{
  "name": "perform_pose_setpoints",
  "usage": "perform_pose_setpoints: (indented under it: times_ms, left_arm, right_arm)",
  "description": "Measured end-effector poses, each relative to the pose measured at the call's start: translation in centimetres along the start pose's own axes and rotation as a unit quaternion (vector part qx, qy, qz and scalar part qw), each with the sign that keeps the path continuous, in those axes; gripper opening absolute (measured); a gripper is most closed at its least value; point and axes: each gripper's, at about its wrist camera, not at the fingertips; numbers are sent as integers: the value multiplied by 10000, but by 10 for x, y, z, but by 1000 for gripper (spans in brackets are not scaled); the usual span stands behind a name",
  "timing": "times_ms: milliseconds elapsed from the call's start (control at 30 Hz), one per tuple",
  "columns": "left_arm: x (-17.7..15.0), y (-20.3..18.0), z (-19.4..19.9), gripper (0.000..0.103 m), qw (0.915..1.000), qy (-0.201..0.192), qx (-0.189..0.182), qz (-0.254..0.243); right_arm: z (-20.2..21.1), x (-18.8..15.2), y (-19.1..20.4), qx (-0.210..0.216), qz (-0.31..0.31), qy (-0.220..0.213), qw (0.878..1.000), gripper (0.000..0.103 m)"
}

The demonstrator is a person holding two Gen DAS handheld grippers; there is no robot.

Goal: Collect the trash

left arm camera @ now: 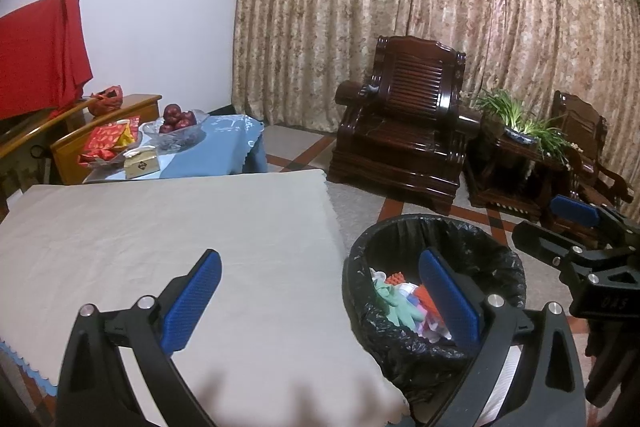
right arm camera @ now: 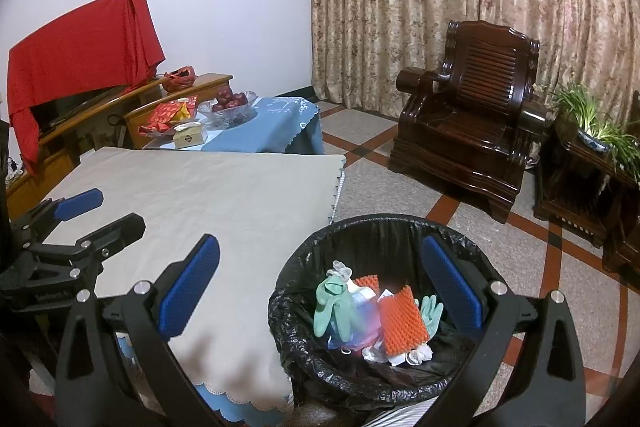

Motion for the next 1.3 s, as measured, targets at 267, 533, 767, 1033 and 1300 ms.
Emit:
perform_pose_setpoints:
  times_ms: [267, 533, 767, 1033, 1300]
  left_arm:
    - [-1, 1, -1, 97, 10000, 17, 6, -7]
    - [-3, 1, -1, 97, 10000, 29, 21, -8]
    - [-8, 3, -2, 97, 10000, 47, 30, -13]
    - [-8, 2, -2, 97, 10000, 53, 29, -14]
    - [-7, 2, -2, 97, 10000, 57, 31, -16]
  right_arm:
    - [0, 1, 2, 8, 1, 7, 10000, 98]
    - [0, 1, 3, 6, 2, 9, 10000, 98]
    - [0, 0, 4, 8, 6, 10, 10000, 98]
    - [0, 1, 5, 10, 2, 15, 10000, 98]
    - [0, 1, 5, 5, 6, 14, 10000, 98]
Point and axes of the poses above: each gripper's, at about its wrist camera, not at the fingertips, and z roughly against the way its jaws point, y to its left, x to its top, and after that the axes turned 15 degrees about -y, right-handed
